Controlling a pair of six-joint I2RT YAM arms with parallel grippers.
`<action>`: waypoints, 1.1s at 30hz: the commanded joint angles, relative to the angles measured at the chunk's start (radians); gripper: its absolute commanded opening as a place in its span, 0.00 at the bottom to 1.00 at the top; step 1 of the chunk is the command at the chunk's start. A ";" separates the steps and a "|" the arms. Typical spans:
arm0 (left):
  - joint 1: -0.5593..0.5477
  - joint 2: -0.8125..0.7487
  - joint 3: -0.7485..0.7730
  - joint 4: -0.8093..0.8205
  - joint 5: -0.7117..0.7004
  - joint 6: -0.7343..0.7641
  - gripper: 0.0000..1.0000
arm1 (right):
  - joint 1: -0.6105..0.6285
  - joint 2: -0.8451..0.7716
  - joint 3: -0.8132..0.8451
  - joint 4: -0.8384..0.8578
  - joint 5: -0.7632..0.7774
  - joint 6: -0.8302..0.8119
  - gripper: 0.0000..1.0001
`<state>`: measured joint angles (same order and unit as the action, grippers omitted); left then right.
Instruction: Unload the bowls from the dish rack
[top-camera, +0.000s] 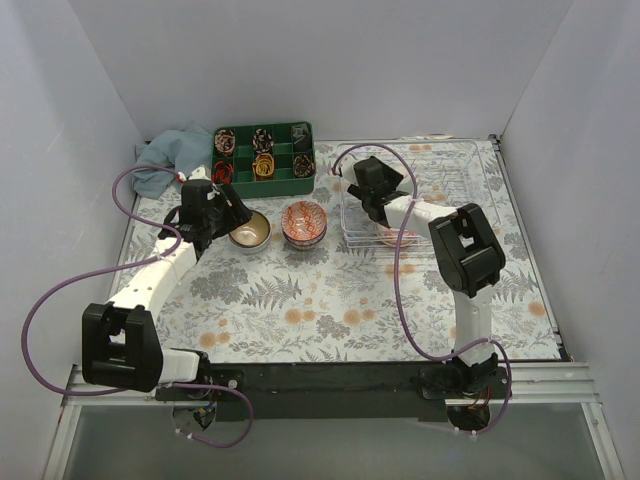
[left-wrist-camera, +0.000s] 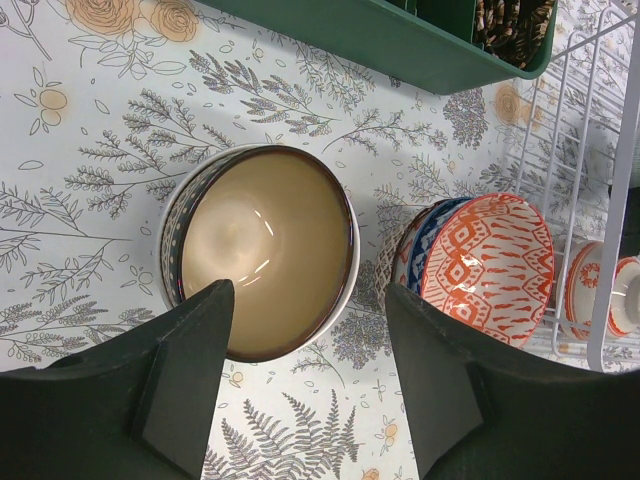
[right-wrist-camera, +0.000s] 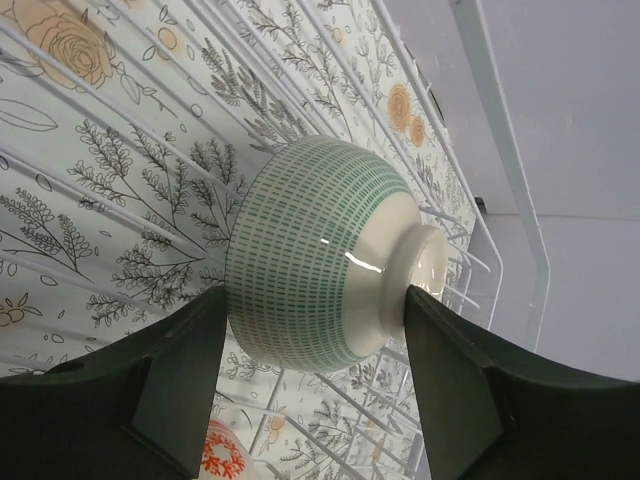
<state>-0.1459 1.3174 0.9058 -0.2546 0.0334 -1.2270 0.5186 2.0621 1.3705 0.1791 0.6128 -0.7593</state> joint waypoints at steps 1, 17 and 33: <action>0.006 -0.035 -0.012 0.008 -0.001 0.015 0.62 | -0.003 -0.120 0.007 0.017 0.027 0.078 0.26; 0.006 -0.035 -0.015 0.014 0.026 0.017 0.62 | -0.031 -0.230 0.059 -0.177 -0.168 0.477 0.24; 0.006 -0.040 -0.033 0.046 0.118 0.020 0.67 | -0.124 -0.399 -0.014 -0.222 -0.424 0.841 0.22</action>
<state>-0.1459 1.3174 0.8886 -0.2424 0.0929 -1.2167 0.4061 1.7679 1.3758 -0.1135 0.2592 -0.0204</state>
